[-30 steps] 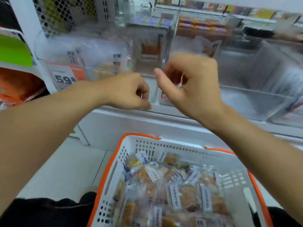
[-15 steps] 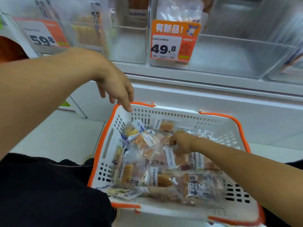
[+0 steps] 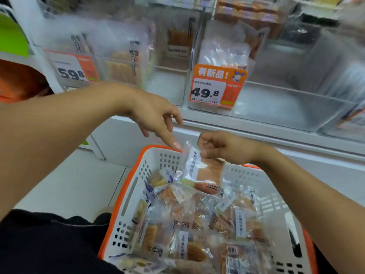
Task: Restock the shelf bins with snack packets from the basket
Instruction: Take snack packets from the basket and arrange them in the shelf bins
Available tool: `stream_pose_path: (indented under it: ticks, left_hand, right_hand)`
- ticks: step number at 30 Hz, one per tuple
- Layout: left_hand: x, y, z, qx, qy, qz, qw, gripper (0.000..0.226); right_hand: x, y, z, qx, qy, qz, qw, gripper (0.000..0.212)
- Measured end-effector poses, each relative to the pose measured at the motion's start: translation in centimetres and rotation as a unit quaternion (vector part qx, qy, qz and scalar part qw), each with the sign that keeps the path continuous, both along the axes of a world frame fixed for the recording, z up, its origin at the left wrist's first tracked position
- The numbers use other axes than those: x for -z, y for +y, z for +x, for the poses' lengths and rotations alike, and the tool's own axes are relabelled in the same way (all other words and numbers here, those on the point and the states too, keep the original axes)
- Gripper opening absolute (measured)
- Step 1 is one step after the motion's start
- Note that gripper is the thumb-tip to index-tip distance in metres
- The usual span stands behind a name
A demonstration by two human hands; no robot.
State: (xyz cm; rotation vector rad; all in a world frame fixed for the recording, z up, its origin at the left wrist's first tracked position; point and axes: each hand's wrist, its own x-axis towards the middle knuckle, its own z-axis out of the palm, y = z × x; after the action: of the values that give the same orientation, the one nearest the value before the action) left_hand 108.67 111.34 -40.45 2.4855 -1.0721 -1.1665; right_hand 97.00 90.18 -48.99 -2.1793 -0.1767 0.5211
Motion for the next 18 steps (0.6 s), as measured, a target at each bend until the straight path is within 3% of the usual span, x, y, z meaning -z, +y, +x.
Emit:
stream_pose_path:
  ticks: [4,6,9,12,15,16,18]
  left_hand:
    - [-1.0,0.3,0.2,-0.031,0.072,-0.194,0.978,0.036]
    - [-1.6,0.6,0.9,-0.074,0.085,-0.267,0.957,0.037]
    - [-2.7,1.6,2.1,-0.169,0.088,-0.374,0.907,0.026]
    - [-3.6,2.4,2.3,-0.267,0.136,-0.461,0.835,0.020]
    - [-3.8,2.5,2.5,-0.326,0.140,-0.506,0.786,0.030]
    - [-3.7,2.5,2.8,-0.357,0.102,-0.523,0.767,0.034]
    - [-3.4,2.5,4.0,-0.439,-0.018,-0.551,0.709,0.030]
  right_hand:
    - [-8.3,2.7,2.1,0.114,-0.158,0.115,0.974,0.009]
    - [-11.0,2.9,2.7,0.158,-0.204,0.122,0.958,0.017]
    - [-13.5,1.9,2.9,0.203,-0.182,0.139,0.952,0.046]
    - [-14.4,2.5,3.5,0.170,-0.142,0.187,0.957,0.043]
    - [-15.6,4.3,5.2,0.172,-0.225,0.126,0.951,0.018]
    - [-16.2,4.5,6.0,0.174,-0.295,0.069,0.937,0.013]
    - [-17.4,4.2,7.8,0.153,-0.449,-0.096,0.875,0.008]
